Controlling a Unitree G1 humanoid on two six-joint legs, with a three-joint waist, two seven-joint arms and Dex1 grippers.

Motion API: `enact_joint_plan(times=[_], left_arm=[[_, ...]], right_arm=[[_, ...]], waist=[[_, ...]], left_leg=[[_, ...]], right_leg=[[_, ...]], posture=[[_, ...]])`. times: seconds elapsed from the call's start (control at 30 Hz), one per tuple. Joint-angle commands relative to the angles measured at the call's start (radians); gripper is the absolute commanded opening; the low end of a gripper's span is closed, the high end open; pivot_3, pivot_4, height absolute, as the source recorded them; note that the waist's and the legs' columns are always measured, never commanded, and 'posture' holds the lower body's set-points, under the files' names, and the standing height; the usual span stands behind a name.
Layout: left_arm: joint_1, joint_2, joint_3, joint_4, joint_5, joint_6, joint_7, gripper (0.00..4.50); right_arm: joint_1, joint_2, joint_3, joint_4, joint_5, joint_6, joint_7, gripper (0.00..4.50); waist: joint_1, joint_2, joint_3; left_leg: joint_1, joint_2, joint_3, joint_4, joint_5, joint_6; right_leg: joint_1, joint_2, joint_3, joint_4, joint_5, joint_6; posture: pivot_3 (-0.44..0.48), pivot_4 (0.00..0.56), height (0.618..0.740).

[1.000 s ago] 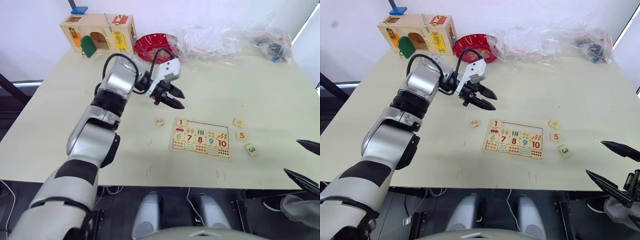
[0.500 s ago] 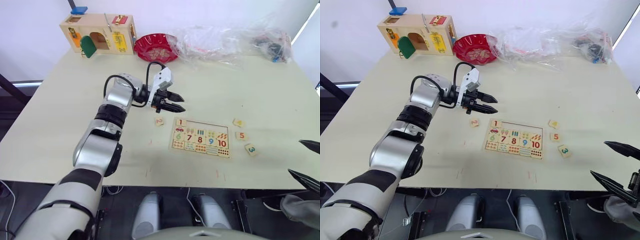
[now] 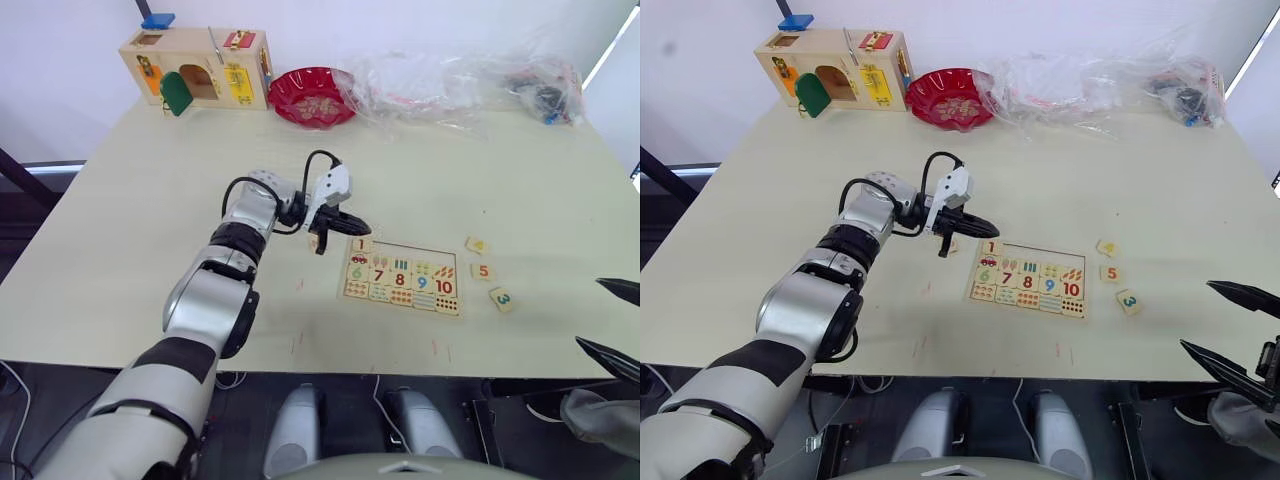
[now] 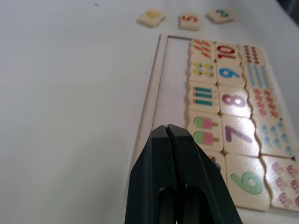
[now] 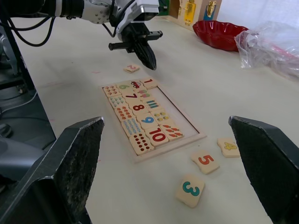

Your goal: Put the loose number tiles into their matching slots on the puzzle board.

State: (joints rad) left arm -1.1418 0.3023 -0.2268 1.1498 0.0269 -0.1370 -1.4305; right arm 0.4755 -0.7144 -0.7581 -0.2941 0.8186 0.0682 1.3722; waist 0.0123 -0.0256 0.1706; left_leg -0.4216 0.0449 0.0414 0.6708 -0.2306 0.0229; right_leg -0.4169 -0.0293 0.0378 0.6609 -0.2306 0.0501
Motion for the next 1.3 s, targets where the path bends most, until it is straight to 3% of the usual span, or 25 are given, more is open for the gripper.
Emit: enact_joint_plan(times=[0.03,0.3,1.3], left_arm=[[-0.031,-0.012,0.012,0.015,0.017,-0.031,0.030,0.03],[-0.050,-0.013,0.009,0.065,0.068,-0.041,0.102,0.03],[-0.040,0.001,0.018,0.076,0.100,-0.034,0.120,0.03]], right_arm=[[0.008,0.005,-0.010,-0.029,0.006,-0.001,-0.004,4.50],[0.020,0.021,-0.003,-0.049,0.005,-0.002,-0.015,4.50],[0.017,0.025,0.009,-0.087,0.013,0.016,-0.041,4.50]], waist=[[0.001,0.000,0.000],[0.000,0.000,0.000],[0.000,0.000,0.000]], left_leg=[[0.000,0.000,0.000,0.000,0.000,0.000],[0.000,0.000,0.000,0.000,0.000,0.000],[0.000,0.000,0.000,0.000,0.000,0.000]], right_leg=[[0.000,0.000,0.000,0.000,0.000,0.000],[0.000,0.000,0.000,0.000,0.000,0.000],[0.000,0.000,0.000,0.000,0.000,0.000]], posture=[[0.000,0.150,0.740],[0.000,0.150,0.740],[0.000,0.150,0.740]])
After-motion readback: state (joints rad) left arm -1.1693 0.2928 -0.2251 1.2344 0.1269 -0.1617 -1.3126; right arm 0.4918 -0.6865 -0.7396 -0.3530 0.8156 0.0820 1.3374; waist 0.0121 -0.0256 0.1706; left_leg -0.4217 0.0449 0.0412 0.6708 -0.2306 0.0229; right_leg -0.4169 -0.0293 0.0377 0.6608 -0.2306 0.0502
